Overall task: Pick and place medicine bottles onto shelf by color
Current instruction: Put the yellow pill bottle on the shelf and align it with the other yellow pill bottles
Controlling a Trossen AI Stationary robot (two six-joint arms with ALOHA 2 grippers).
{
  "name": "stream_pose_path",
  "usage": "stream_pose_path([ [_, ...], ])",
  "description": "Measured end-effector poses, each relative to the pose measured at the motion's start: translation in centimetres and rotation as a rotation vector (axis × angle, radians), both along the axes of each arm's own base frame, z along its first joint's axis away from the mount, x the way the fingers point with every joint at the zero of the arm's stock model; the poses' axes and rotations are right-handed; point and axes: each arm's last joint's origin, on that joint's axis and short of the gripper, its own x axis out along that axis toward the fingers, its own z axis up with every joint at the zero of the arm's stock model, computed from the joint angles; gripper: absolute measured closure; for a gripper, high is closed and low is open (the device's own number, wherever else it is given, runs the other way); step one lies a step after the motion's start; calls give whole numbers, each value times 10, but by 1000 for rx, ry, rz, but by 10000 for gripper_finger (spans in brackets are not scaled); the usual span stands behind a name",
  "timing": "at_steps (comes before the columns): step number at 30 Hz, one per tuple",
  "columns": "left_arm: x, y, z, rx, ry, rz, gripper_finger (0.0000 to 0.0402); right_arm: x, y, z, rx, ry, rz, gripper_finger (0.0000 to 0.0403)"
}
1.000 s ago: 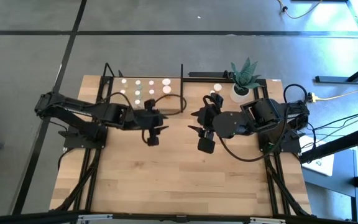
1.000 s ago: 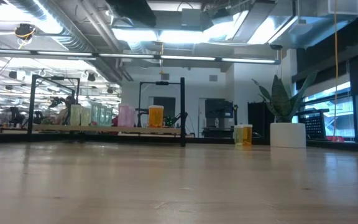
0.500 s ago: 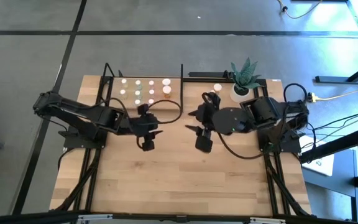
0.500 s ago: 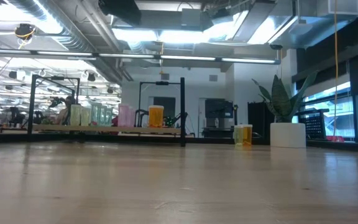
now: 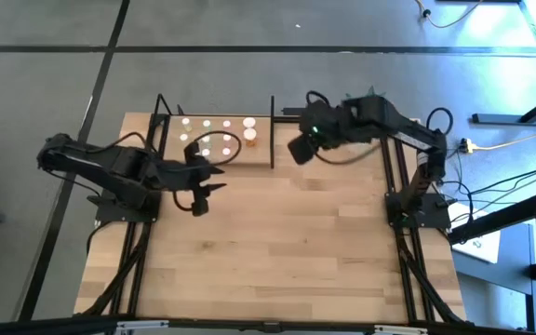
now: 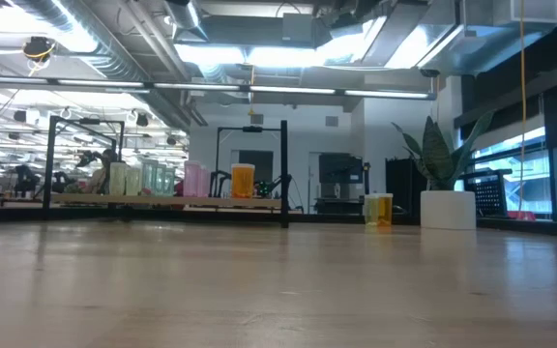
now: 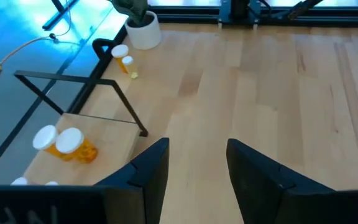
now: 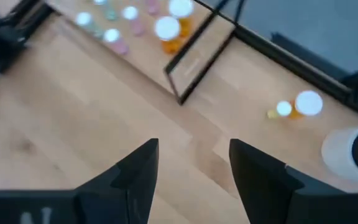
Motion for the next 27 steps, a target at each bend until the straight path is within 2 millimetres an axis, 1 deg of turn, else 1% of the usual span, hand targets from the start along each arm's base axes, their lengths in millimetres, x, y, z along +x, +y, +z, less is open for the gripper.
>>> stream_pose_path([
  [2,-3,1,2,-2,-11,1,248,6,-17,-9,45,14,-44,205],
  [4,-6,2,4,-3,-18,2,248,12,-34,-21,99,41,-119,205],
  [6,-7,2,5,-1,-26,4,248,15,-52,-33,143,81,-158,205],
  [11,-8,4,6,45,-36,60,248,6,-95,-67,187,206,-273,205],
  [14,-9,6,6,83,-46,113,248,-2,-116,-90,262,276,-346,205],
  [16,-9,8,7,103,-51,147,248,-5,-128,-107,293,293,-371,205],
  [19,-8,14,7,112,-51,185,248,-6,-145,-128,310,272,-368,205],
  [20,-8,16,7,113,-50,198,248,-6,-150,-134,312,263,-353,205],
  [22,-7,21,7,114,-49,225,248,-5,-158,-144,281,255,-253,205],
  [24,-7,27,7,114,-47,253,248,-6,-164,-154,237,293,-67,205],
  [27,-7,35,7,115,-45,295,248,-10,-169,-163,162,386,258,205],
])
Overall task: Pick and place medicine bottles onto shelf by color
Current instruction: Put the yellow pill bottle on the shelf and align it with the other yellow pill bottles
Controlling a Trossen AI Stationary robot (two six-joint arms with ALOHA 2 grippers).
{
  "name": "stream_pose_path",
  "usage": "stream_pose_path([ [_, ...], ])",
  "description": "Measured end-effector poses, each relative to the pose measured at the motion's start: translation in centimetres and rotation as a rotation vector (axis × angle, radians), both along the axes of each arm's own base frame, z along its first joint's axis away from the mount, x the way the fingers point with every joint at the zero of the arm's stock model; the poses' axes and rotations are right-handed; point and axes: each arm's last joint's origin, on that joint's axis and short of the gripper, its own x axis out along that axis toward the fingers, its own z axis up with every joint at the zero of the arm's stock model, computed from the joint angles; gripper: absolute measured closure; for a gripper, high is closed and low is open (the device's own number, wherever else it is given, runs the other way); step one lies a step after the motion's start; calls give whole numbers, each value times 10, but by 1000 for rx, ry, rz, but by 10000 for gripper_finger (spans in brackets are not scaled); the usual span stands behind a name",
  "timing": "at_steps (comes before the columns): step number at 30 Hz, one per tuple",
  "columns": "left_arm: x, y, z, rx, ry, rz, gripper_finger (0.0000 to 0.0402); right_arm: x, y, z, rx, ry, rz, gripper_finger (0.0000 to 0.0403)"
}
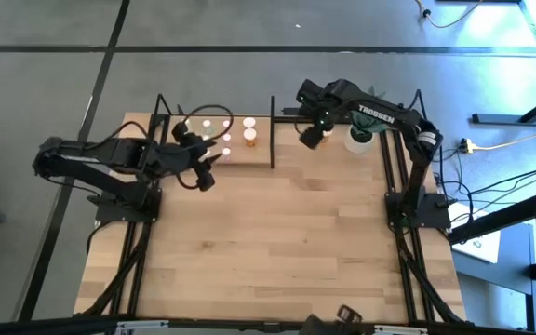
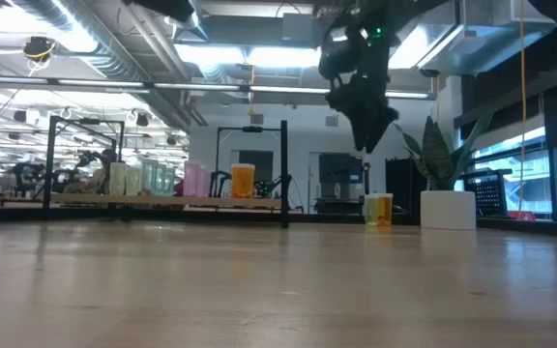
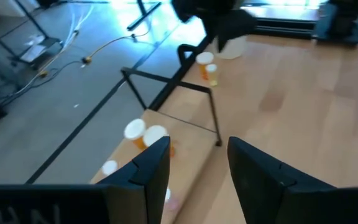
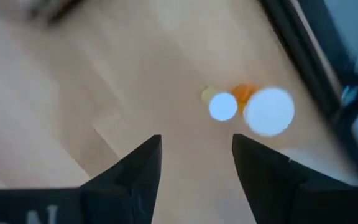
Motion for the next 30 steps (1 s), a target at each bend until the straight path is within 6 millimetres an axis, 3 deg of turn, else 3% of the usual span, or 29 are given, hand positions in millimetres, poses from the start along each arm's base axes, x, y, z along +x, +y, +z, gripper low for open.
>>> stream_pose_path([
  [5,0,9,0,-2,0,47,248,-8,-2,-15,-10,103,460,205],
  [10,0,14,0,-24,2,48,248,-14,-6,-30,1,124,734,205],
  [16,0,16,-1,-27,2,51,248,-15,-10,-49,-31,117,852,205],
  [30,0,16,0,-34,-5,54,248,-16,-10,-72,-85,110,964,205],
])
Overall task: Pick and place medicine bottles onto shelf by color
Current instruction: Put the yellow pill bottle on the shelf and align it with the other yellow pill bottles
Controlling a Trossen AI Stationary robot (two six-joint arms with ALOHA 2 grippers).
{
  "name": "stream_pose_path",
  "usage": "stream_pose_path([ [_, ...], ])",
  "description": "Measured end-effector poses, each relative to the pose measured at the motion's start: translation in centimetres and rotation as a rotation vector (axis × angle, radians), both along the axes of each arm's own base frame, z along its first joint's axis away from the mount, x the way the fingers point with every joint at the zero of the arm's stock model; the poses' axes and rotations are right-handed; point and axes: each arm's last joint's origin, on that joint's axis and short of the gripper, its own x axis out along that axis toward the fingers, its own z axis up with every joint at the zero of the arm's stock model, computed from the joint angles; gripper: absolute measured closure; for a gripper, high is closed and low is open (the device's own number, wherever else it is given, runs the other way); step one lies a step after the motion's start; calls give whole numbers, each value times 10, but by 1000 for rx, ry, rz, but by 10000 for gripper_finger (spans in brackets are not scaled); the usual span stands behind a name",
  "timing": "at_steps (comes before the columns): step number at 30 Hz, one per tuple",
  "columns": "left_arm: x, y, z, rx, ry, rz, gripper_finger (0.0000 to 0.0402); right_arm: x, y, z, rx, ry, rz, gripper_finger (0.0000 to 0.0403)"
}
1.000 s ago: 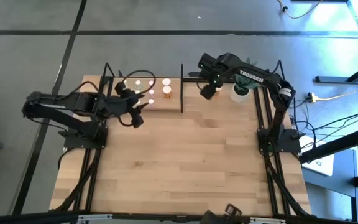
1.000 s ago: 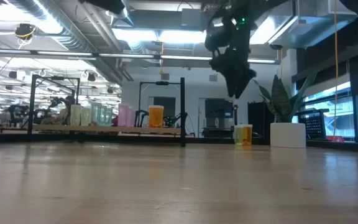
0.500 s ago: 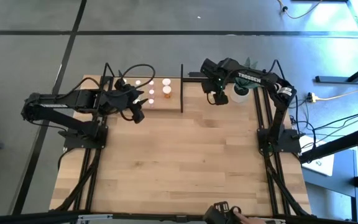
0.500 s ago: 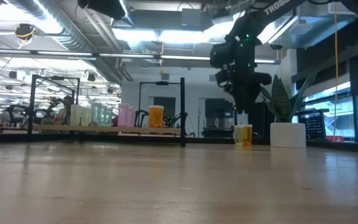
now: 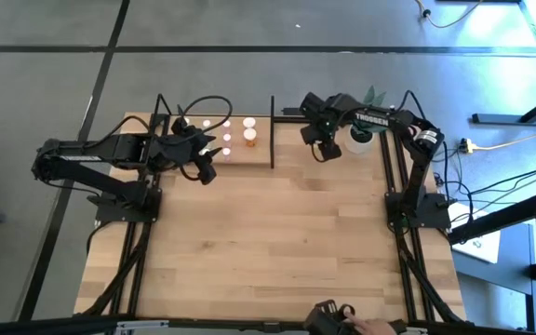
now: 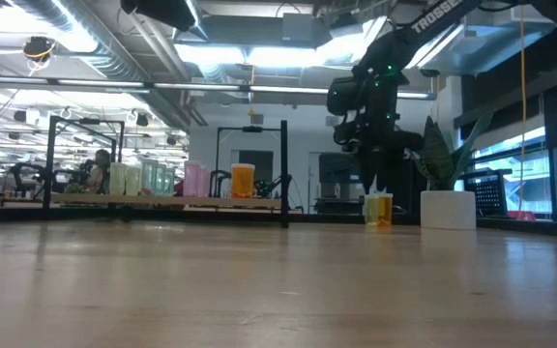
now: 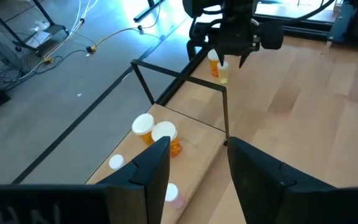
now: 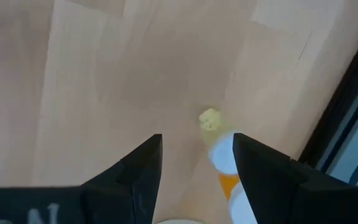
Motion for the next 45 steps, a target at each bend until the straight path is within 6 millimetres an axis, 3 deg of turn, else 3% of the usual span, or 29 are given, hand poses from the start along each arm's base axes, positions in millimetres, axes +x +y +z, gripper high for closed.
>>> stream_pose_path([
  [29,0,0,0,-2,-5,1,248,-9,-21,0,-23,-67,-32,205],
  [45,0,0,0,-1,-5,1,248,-9,-20,0,24,-94,-31,205],
])
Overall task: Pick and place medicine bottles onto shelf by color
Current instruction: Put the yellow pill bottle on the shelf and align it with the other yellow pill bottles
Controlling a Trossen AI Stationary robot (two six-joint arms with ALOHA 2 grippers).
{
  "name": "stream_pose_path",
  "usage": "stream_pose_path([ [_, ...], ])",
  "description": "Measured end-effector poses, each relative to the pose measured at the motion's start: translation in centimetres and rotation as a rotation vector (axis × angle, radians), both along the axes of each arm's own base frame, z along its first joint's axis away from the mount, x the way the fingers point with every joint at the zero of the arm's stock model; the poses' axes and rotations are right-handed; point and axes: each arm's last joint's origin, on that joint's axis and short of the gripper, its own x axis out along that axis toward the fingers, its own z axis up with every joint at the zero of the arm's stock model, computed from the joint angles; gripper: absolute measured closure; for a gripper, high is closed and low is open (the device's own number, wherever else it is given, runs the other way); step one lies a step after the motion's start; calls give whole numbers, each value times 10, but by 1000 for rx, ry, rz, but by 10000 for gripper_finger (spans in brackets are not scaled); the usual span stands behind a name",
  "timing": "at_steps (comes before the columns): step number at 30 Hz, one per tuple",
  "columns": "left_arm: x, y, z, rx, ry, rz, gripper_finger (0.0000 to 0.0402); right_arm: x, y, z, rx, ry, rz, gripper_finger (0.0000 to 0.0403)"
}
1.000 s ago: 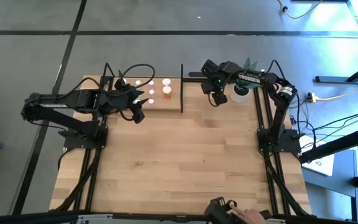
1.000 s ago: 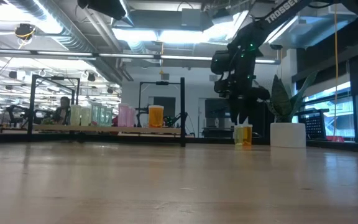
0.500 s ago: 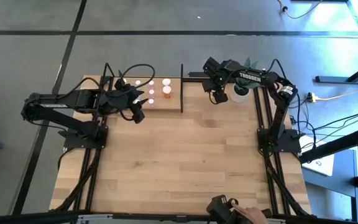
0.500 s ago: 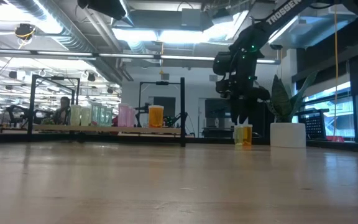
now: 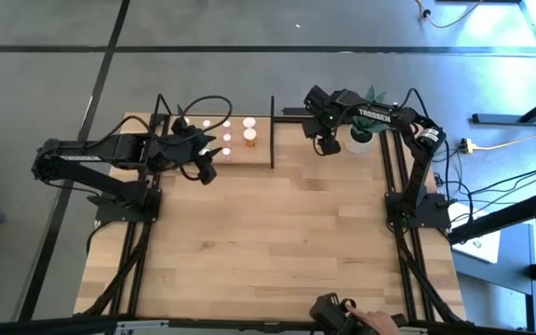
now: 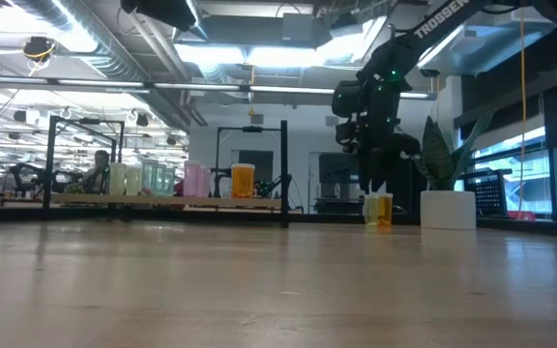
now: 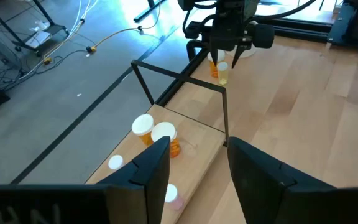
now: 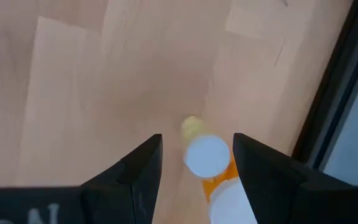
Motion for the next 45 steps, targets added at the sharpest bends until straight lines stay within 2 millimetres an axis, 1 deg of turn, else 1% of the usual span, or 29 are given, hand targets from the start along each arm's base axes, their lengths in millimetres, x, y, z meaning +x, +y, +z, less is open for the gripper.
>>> stream_pose_path([
  [8,0,0,0,1,0,1,248,1,-2,0,-13,-12,-2,205],
  [12,0,0,0,1,0,1,248,-3,1,-12,-4,9,-3,205],
  [17,0,0,0,1,0,1,248,-7,3,-20,-21,55,-11,205],
  [45,0,0,0,1,-1,1,248,-7,3,-21,-29,56,-10,205],
])
